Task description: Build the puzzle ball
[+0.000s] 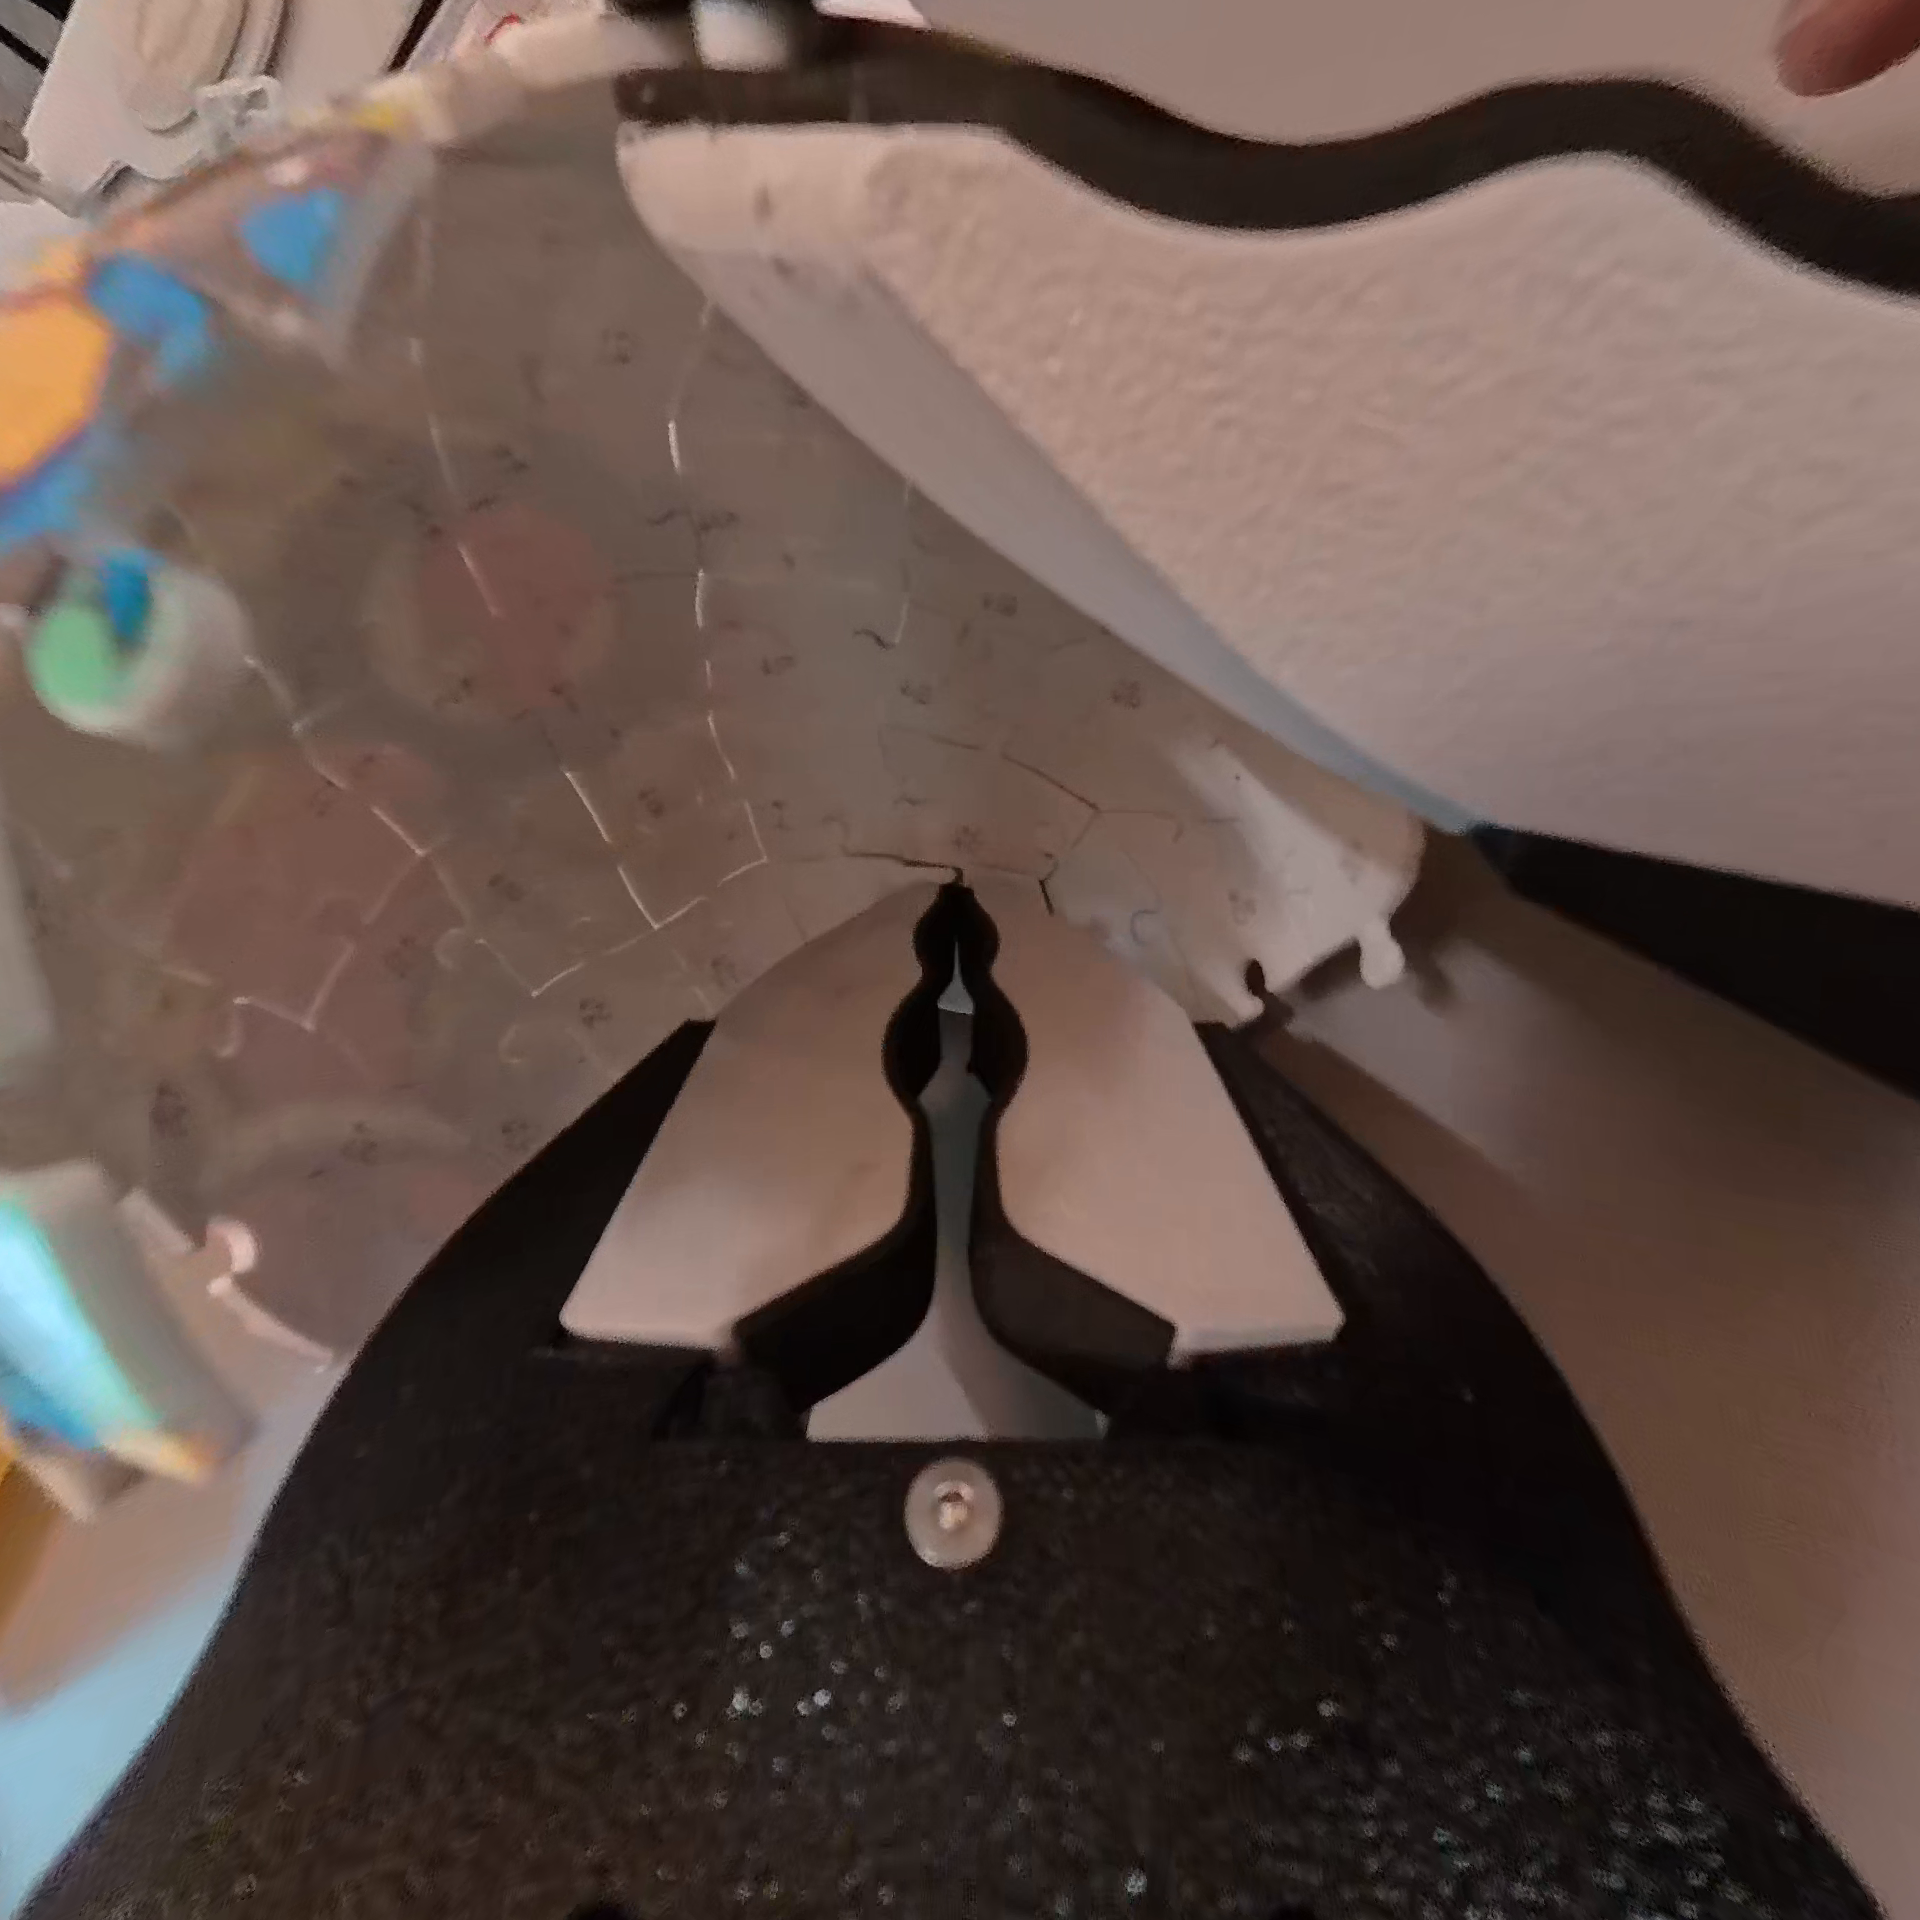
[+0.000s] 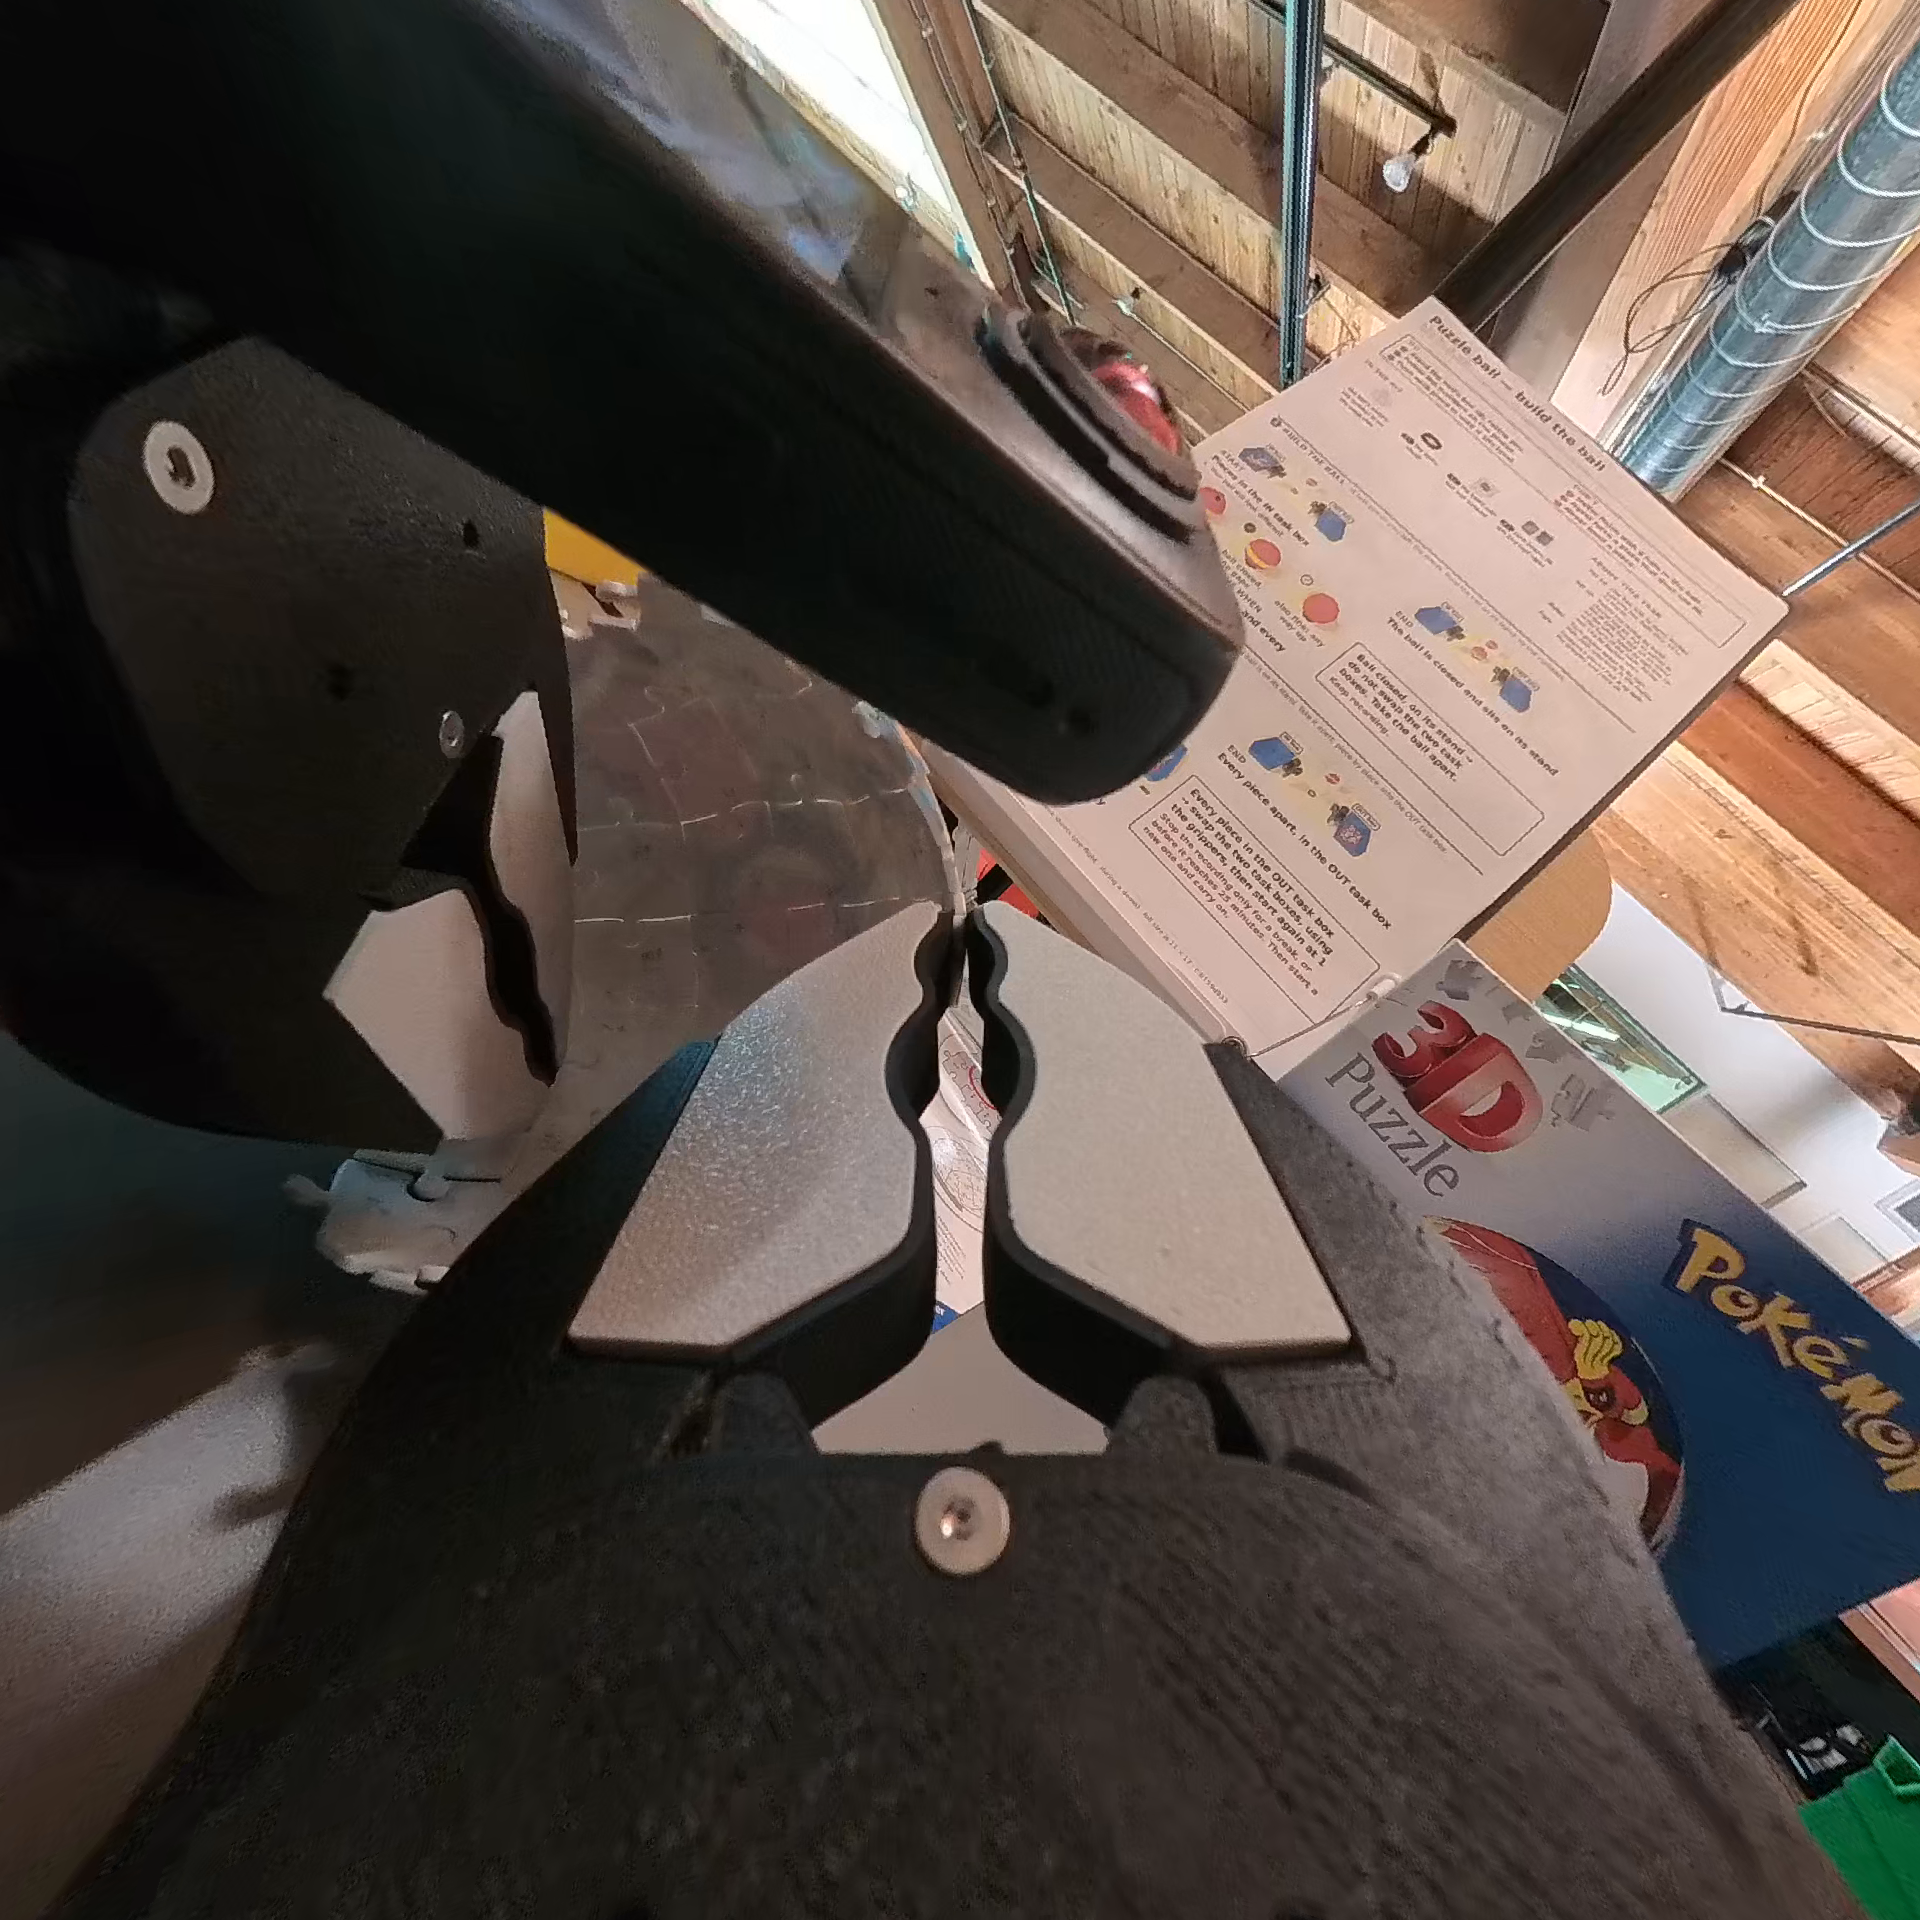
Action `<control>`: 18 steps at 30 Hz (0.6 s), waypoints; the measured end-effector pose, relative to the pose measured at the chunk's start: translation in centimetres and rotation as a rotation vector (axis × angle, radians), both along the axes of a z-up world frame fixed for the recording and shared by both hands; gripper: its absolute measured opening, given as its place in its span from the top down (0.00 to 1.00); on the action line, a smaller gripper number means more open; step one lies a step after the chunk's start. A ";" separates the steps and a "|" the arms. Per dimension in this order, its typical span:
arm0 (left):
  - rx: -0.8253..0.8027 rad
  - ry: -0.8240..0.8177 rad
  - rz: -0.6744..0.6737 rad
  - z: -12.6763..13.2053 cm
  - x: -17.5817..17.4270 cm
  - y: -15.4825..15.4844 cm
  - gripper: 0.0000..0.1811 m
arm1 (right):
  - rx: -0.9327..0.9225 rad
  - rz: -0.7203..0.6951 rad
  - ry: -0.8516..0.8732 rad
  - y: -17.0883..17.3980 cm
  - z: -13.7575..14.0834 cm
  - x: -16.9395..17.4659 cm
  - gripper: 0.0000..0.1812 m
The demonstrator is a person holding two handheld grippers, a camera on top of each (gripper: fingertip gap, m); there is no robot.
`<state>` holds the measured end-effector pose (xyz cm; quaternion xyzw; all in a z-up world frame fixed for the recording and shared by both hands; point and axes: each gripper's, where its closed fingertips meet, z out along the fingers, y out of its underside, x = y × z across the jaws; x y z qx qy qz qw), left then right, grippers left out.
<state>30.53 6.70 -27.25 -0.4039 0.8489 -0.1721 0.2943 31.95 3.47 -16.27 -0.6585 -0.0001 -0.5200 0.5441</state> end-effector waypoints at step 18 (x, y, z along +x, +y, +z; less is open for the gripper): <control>-0.069 -0.022 0.050 -0.2 -0.1 -0.6 1.00 | 0.001 -0.003 0.003 0.0 0.0 0.0 0.99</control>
